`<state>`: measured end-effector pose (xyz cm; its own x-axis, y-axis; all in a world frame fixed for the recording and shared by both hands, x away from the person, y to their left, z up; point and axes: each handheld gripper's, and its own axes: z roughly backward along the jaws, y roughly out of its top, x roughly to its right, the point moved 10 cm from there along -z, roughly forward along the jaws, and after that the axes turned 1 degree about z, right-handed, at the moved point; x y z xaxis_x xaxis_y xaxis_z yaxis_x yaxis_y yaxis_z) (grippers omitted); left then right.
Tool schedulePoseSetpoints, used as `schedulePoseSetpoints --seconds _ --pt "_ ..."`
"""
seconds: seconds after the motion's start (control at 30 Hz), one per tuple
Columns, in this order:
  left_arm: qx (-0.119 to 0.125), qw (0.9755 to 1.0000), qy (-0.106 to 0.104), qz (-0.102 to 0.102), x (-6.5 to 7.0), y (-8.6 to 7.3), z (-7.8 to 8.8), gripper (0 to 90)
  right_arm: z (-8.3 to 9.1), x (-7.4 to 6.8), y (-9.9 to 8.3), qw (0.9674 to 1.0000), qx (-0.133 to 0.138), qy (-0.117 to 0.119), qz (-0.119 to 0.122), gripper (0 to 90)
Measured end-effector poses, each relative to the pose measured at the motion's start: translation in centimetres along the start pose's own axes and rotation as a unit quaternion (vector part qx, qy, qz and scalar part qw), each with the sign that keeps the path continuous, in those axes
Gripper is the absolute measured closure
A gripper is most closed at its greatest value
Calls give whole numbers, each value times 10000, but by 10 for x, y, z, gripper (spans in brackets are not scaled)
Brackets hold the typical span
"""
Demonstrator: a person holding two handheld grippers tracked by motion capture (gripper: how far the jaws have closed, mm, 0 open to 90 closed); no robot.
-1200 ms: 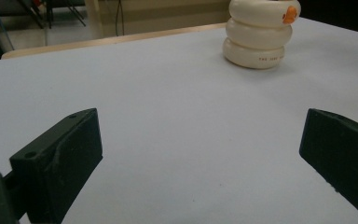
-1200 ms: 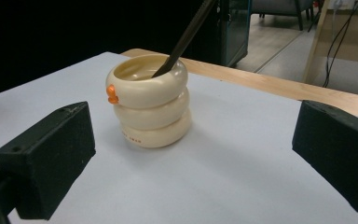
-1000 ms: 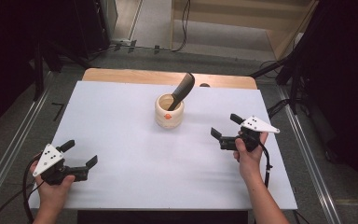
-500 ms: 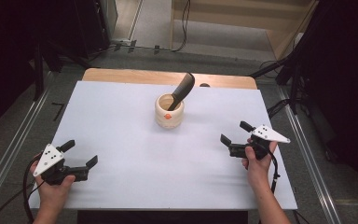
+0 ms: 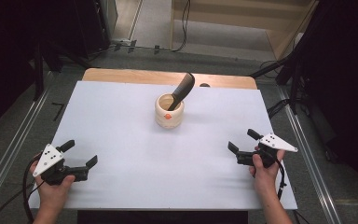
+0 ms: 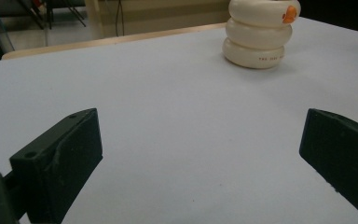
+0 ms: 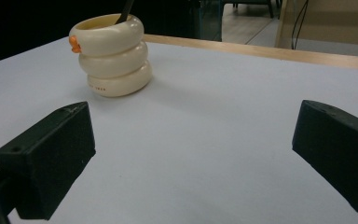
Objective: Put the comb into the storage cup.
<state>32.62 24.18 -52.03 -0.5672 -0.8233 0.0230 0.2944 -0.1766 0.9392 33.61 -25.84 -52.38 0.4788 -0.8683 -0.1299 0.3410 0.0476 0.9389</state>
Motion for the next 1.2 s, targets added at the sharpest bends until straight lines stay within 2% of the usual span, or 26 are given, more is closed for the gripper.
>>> schedulePoseSetpoints --seconds 0.77,1.2 --pt "24 10000 -15 -23 1 1 0 0 34 15 -30 9997 -99 -225 -89 0" --pt "24 10000 -22 -28 1 1 0 0 54 22 -38 9994 -77 -331 -118 0"
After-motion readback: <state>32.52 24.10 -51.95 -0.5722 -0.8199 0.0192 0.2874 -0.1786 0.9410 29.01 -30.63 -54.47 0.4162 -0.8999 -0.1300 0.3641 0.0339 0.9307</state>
